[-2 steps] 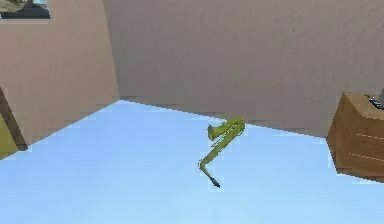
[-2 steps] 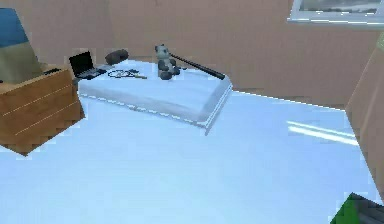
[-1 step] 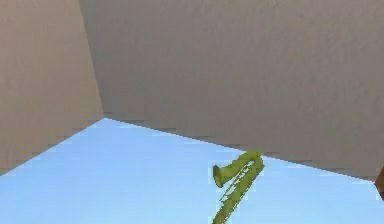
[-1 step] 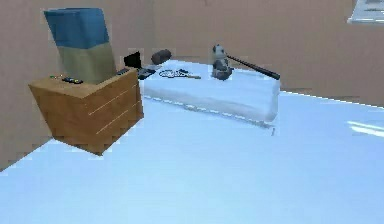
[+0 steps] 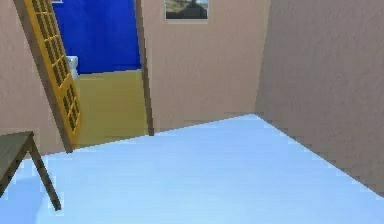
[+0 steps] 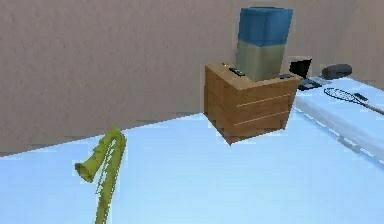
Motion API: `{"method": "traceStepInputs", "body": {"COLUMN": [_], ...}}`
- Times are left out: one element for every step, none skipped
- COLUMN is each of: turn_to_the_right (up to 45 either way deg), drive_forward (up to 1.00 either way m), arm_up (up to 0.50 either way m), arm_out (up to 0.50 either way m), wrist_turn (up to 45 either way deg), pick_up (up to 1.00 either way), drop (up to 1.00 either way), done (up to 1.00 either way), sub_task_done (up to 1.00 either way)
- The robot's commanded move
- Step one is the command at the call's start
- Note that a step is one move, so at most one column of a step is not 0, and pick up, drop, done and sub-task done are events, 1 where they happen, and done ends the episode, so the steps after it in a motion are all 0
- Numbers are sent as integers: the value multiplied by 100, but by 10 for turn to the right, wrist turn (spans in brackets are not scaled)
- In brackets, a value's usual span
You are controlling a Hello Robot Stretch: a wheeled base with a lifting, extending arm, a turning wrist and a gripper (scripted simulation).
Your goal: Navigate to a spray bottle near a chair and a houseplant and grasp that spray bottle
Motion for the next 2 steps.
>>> {"method": "traceStepInputs", "body": {"turn_to_the_right": [-120,0], "drive_forward": [0,15], "arm_up": [0,0], "arm_out": [0,0], "wrist_turn": [0,0], "pick_up": [0,0], "drop": [0,0], "done": [0,0], "sub_task_done": [0,0]}}
